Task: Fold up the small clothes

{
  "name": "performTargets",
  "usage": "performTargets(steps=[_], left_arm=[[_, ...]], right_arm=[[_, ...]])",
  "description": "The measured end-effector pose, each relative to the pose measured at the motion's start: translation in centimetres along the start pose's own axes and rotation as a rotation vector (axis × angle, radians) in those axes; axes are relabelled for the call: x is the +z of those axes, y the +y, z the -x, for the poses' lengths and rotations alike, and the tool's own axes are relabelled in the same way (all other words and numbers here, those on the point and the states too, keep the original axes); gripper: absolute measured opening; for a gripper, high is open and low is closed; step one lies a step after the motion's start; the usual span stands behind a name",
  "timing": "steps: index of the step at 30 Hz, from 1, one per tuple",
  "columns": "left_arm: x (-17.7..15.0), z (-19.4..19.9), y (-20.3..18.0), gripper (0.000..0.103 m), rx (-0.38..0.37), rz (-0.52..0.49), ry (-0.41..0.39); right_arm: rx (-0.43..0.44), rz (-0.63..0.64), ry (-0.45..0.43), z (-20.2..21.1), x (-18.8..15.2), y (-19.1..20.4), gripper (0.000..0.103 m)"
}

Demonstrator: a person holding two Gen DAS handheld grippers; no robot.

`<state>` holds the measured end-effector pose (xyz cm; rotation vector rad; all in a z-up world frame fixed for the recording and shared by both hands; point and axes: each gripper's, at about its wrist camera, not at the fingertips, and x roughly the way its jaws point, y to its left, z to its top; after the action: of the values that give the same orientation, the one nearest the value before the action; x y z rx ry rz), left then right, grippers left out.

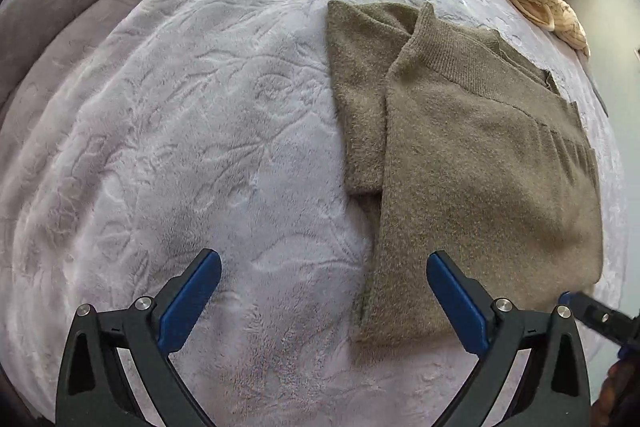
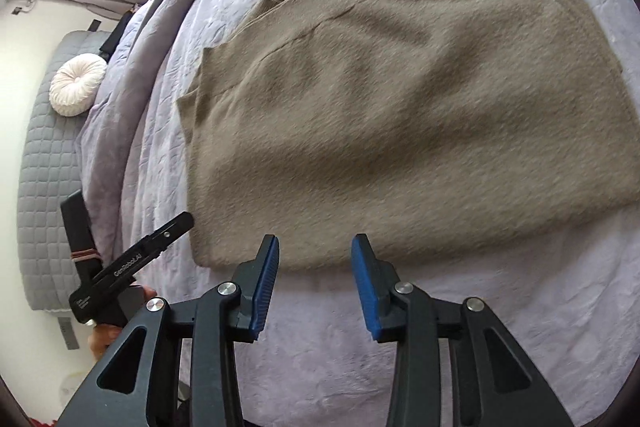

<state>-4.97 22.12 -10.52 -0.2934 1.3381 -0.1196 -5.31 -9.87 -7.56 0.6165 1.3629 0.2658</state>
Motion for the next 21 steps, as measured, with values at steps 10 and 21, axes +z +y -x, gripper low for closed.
performTargets(steps=[10, 21], left_arm=[[-0.9, 1.9, 4.9, 0.103, -0.172, 0.151, -0.002], [2.1, -0.5, 3.7, 0.103, -0.394, 0.167, 0.061]], right_arm=[[0.294, -0.232, 0.027, -7.2, -3.0, 0.7, 0.043], [0.484, -0.414, -0.036, -12.5, -2.0, 2.5, 0.047]])
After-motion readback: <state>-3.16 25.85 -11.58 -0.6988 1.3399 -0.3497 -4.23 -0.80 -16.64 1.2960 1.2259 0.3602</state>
